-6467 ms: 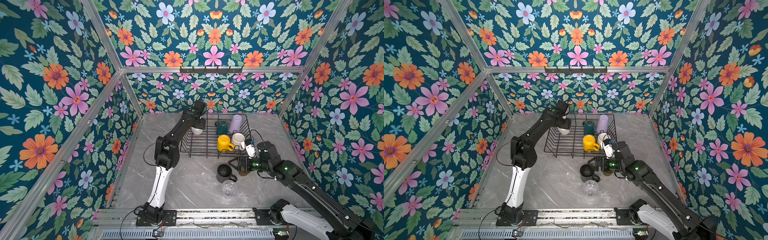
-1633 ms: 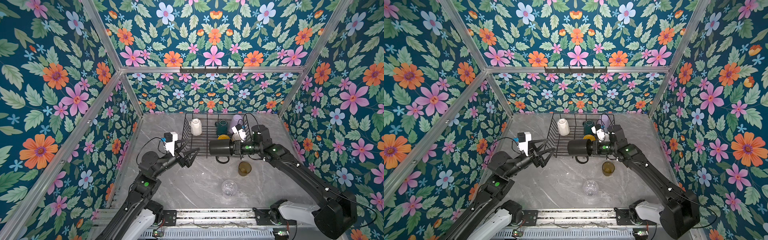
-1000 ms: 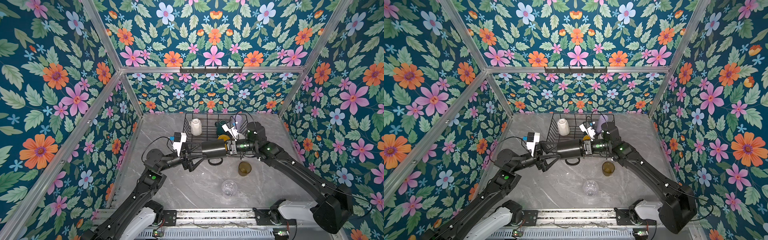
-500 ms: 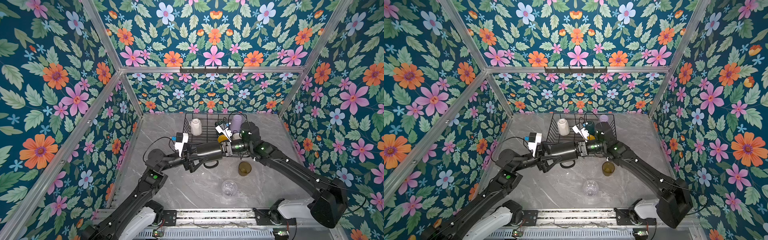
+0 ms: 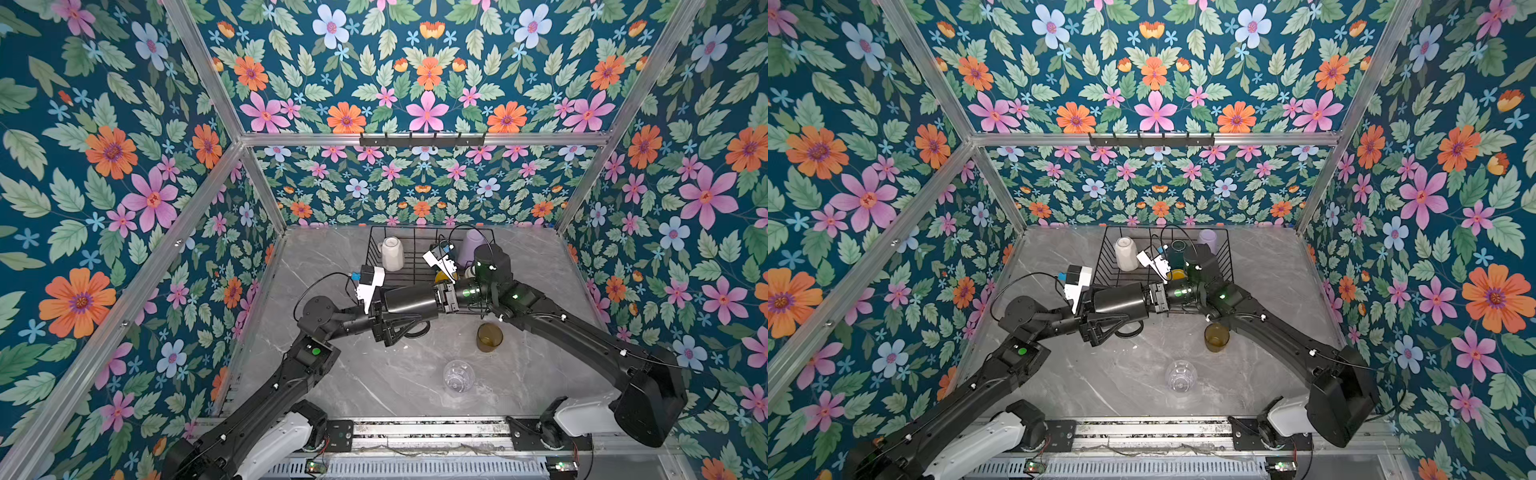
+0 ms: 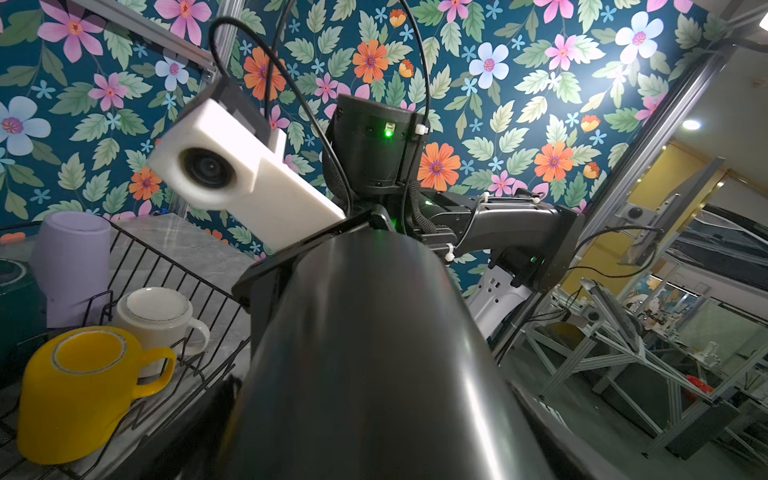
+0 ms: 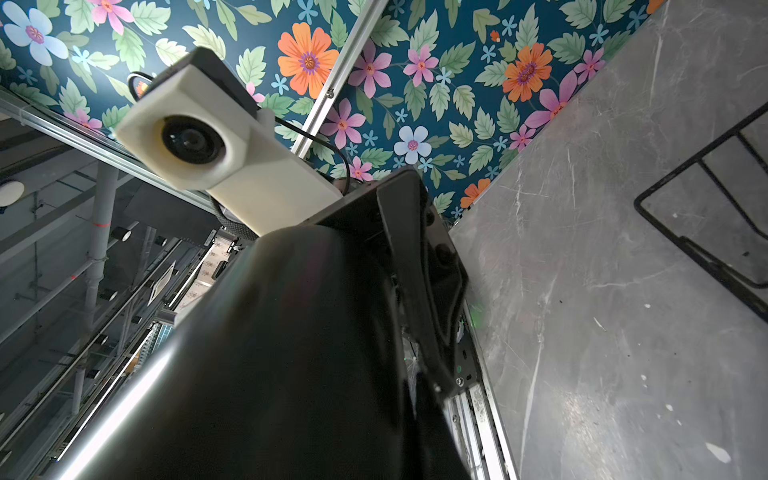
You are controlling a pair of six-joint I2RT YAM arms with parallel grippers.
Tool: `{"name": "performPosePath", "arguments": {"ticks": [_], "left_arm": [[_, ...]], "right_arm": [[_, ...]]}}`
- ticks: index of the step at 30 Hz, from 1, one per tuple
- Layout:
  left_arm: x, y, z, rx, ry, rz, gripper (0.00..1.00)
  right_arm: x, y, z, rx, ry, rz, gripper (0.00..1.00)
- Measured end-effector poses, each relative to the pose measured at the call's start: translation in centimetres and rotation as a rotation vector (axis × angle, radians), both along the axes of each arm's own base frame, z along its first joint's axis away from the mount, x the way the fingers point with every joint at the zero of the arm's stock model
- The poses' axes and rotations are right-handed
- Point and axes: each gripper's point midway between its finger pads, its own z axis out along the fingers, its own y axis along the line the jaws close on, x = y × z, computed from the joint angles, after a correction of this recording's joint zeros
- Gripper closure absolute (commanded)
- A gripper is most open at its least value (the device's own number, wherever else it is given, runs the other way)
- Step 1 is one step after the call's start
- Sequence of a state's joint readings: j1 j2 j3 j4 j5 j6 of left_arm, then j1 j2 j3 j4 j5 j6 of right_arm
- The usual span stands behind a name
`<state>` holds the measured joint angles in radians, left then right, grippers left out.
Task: Load the cups into the dish rack
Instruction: 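Close the left gripper on the black mug's body beside the right gripper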
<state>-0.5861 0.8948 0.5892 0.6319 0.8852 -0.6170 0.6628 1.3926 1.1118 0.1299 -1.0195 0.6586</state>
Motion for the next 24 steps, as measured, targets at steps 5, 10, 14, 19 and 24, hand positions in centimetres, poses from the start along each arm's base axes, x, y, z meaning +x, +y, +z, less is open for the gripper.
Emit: {"name": "performPosePath", "arguments": {"ticks": [5, 10, 14, 19, 24], "left_arm": [[-0.1, -0.6, 0.0, 0.002, 0.003, -0.007, 0.05], [0.0, -1.0, 0.1, 0.004, -0.006, -0.010, 0.09], [-0.1, -1.2, 0.3, 0.003, -0.032, -0.009, 0.17], [0.0, -1.2, 0.4, 0.009, -0.035, -0.006, 0.36], [-0.1, -1.2, 0.4, 0.021, -0.032, -0.002, 0.66]], "right_arm": [[-0.2, 0.3, -0.1, 0.003, 0.004, 0.015, 1.00], [-0.1, 0.3, 0.0, 0.008, 0.007, 0.015, 1.00], [-0.1, 0.3, -0.1, 0.004, 0.026, 0.015, 1.00], [0.1, 0.3, -0.3, -0.001, 0.039, 0.009, 1.00], [0.1, 0.3, -0.3, -0.004, 0.039, 0.009, 1.00]]}}
